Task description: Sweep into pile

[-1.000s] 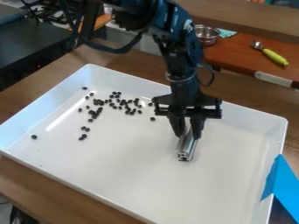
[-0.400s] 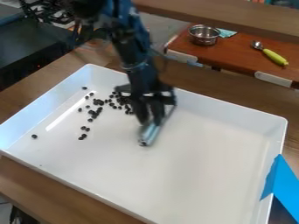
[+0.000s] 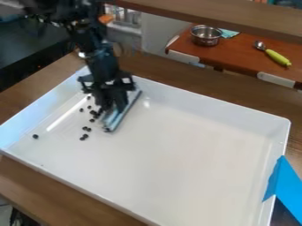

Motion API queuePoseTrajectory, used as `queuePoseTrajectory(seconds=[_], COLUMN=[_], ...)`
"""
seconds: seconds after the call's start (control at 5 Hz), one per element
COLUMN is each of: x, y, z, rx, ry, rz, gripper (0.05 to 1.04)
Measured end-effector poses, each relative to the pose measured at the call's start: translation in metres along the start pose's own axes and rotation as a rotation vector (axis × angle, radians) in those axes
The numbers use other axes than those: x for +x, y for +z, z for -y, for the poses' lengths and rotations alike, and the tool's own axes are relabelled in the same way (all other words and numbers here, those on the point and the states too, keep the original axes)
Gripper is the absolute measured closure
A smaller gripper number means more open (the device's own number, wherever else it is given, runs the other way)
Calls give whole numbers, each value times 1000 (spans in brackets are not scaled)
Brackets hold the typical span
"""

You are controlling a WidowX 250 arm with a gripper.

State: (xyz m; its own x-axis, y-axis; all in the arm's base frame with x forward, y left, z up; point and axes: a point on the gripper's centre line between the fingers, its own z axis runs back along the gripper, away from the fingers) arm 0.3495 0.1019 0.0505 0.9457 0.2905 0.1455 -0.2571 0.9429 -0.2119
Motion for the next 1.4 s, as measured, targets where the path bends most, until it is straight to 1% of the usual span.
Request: queuePoseTrajectory(seconds=[0.2,0.4,0.6,0.8,1.0,1.2,1.4], x=[3,-3,-15,-27,-33,-50,-54], y=[7,14,20,35,54,54,31], z=[-30,-48,-51,-28,-7,13,27], rx=[45,83,64,-48,-137,-185,-130], ry=[44,38,18,-31,-44,-80,-126], rz=[36,23,28,16,11,-19,-10], gripper=[730,731,730,731,731,731,730])
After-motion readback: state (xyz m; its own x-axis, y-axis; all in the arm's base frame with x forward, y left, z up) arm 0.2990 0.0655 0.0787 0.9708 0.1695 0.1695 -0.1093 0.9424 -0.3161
